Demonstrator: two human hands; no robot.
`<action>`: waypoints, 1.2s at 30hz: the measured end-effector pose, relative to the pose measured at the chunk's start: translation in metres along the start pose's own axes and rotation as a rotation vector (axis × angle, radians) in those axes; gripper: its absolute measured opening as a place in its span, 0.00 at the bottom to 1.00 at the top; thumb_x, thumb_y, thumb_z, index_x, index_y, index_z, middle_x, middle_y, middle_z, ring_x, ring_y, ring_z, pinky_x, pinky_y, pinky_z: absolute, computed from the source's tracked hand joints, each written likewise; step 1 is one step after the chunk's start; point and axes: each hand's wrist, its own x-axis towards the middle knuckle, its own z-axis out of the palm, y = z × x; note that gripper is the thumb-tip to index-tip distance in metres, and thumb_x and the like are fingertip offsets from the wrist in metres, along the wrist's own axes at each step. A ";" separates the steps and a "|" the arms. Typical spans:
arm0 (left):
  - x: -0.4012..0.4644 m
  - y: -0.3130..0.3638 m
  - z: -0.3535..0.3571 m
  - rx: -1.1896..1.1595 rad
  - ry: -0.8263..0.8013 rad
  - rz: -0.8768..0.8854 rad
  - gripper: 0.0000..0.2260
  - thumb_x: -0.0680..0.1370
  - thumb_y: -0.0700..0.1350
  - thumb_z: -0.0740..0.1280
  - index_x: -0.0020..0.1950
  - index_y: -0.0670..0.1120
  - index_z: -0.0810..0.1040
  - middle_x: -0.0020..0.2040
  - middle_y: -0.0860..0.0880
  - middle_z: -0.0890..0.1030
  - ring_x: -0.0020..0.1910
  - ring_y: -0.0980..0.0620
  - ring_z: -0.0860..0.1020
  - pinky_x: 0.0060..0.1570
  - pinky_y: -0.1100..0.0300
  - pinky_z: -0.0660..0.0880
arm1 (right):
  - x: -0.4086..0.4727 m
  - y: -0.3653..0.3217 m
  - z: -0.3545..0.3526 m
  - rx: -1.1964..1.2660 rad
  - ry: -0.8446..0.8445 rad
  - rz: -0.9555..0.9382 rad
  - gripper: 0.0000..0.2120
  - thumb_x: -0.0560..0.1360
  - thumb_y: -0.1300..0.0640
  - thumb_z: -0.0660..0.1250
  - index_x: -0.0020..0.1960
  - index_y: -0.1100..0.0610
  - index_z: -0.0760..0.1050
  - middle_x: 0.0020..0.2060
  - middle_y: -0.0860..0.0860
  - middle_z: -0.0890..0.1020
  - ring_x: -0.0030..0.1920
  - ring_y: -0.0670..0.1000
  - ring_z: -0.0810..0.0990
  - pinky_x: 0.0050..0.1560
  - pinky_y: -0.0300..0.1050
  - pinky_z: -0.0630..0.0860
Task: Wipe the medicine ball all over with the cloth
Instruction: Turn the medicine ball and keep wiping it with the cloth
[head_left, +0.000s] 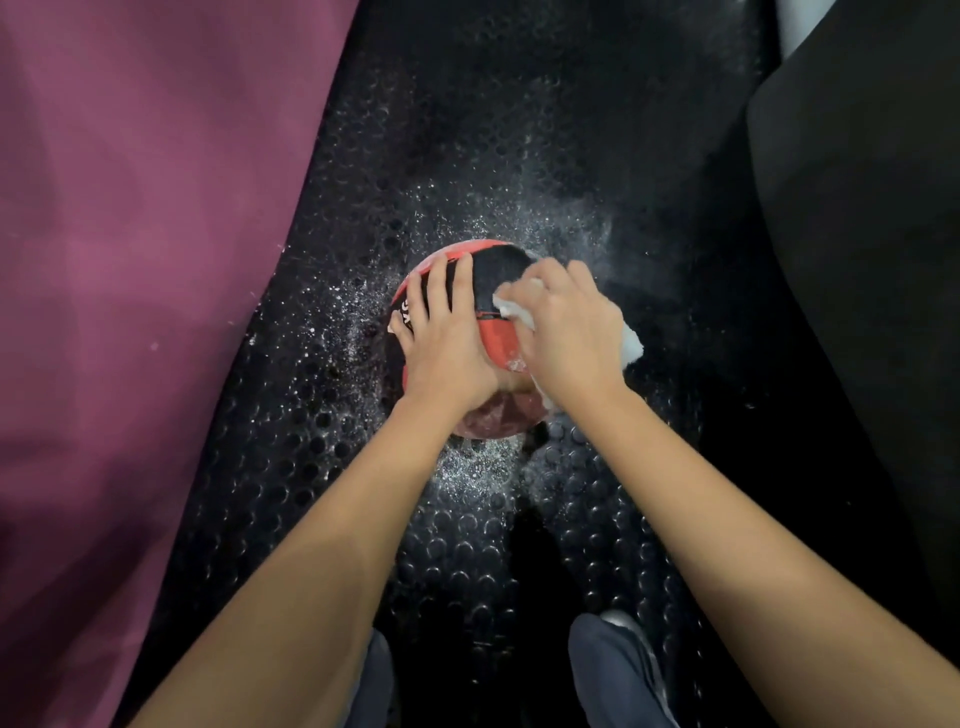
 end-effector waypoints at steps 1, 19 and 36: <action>0.002 -0.001 -0.001 -0.003 -0.006 -0.001 0.61 0.62 0.56 0.80 0.79 0.49 0.40 0.79 0.50 0.42 0.78 0.46 0.39 0.74 0.37 0.43 | -0.008 0.005 0.000 -0.012 0.033 -0.033 0.09 0.67 0.63 0.70 0.44 0.52 0.82 0.42 0.51 0.80 0.42 0.57 0.76 0.30 0.39 0.61; -0.003 -0.002 0.010 -0.026 0.063 -0.011 0.48 0.72 0.49 0.73 0.80 0.49 0.41 0.80 0.50 0.42 0.78 0.46 0.39 0.74 0.36 0.43 | -0.002 -0.006 0.011 -0.110 0.145 -0.168 0.04 0.66 0.57 0.68 0.37 0.51 0.81 0.38 0.50 0.79 0.37 0.54 0.76 0.27 0.41 0.66; -0.009 0.008 0.013 0.025 0.048 -0.011 0.64 0.59 0.62 0.80 0.79 0.47 0.40 0.79 0.48 0.42 0.78 0.45 0.39 0.72 0.36 0.43 | -0.007 0.015 0.000 0.013 0.046 0.173 0.07 0.74 0.58 0.66 0.49 0.49 0.81 0.47 0.48 0.79 0.49 0.54 0.75 0.36 0.42 0.62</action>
